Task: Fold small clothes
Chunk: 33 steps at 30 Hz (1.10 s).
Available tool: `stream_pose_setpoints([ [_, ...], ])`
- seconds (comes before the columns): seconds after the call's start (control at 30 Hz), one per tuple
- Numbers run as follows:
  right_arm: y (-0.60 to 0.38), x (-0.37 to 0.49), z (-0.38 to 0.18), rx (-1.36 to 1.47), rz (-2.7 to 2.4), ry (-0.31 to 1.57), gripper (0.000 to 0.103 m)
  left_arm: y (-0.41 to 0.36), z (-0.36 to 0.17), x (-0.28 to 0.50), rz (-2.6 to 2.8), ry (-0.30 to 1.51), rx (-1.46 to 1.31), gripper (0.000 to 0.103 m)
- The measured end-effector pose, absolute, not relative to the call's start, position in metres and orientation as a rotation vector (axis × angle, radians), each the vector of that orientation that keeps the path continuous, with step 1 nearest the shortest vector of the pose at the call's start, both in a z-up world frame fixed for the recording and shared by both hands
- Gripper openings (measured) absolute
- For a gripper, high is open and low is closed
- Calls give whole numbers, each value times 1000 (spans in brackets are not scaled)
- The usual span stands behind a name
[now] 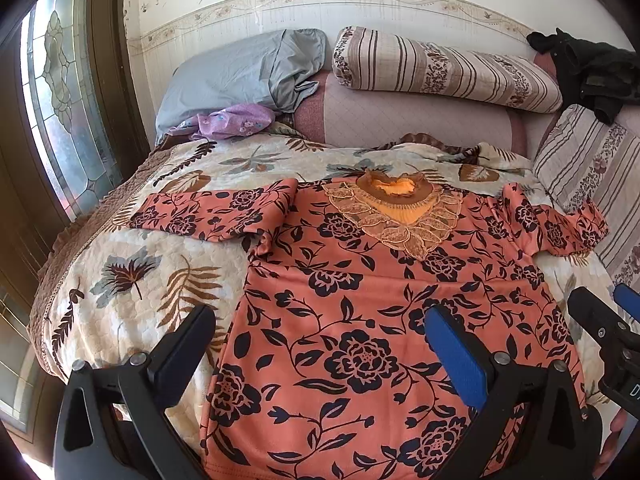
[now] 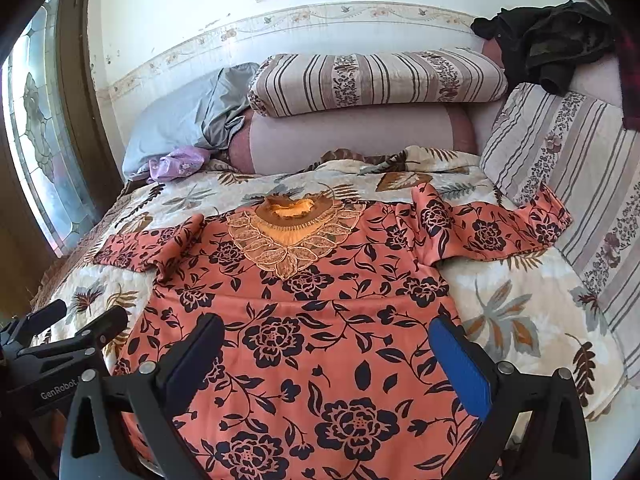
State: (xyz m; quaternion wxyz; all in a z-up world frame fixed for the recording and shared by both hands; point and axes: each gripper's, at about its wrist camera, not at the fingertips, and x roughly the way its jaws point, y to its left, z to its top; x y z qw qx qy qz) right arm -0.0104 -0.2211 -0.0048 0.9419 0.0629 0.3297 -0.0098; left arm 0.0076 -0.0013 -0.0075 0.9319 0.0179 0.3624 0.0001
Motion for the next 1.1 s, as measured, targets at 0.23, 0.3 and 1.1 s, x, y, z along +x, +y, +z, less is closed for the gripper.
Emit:
stream_pose_setpoints([
  [0.23, -217, -8, -6, 124, -17, 675, 103, -1, -8, 10, 4, 740, 38, 103],
  [0.3, -217, -8, -5, 124, -15, 673, 103, -1, -8, 11, 1, 741, 35, 103],
  [1.1, -217, -7, 1, 123, -9, 660, 103, -6, -3, 8, -9, 735, 47, 103],
])
